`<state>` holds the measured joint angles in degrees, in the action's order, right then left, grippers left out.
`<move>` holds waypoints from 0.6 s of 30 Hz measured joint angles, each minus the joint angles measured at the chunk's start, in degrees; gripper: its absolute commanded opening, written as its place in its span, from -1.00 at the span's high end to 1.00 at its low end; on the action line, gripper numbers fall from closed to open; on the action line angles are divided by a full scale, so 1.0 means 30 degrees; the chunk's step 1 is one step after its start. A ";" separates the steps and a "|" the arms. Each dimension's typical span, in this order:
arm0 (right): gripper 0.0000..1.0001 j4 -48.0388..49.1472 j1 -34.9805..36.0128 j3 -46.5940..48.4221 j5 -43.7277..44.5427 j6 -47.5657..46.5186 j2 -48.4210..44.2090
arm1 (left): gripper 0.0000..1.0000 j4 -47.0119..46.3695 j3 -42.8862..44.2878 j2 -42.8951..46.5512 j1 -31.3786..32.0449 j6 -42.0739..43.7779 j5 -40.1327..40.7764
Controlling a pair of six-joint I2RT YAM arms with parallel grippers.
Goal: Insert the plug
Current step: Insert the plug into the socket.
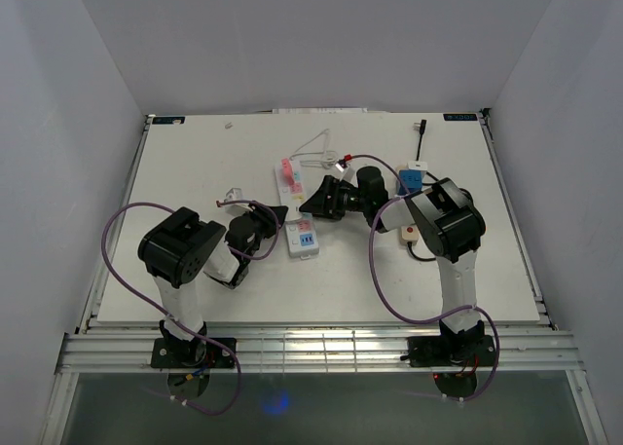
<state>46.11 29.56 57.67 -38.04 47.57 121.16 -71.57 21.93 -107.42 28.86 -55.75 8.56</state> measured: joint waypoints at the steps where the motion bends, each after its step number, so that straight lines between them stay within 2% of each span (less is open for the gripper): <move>1: -0.52 -0.0095 0.0015 0.0044 0.0029 -0.0058 0.0000 | 0.24 -0.0029 0.0000 -0.0007 0.0000 0.0029 0.0000; 3: -0.46 -0.0699 0.0044 0.0277 0.0248 -0.0277 0.0044 | 0.26 -0.0058 0.0015 -0.0015 -0.0007 0.0124 0.0015; 5: -0.32 -0.1297 0.0066 0.0619 0.0415 -0.0561 0.0138 | 0.27 -0.0087 0.0029 -0.0022 -0.0029 0.0182 0.0073; 10: -0.24 -0.2623 0.0211 0.1464 0.0721 -0.0860 0.0255 | 0.29 -0.0168 0.0087 -0.0087 -0.0087 0.0393 0.0401; 18: -0.25 -0.4014 0.0517 0.2375 0.1333 -0.1690 0.0255 | 0.31 -0.0364 0.0124 -0.0168 -0.0146 0.0699 0.0845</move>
<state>34.06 31.11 64.79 -34.04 42.50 121.93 -72.66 22.31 -107.92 28.42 -53.65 11.09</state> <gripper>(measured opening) 0.637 0.349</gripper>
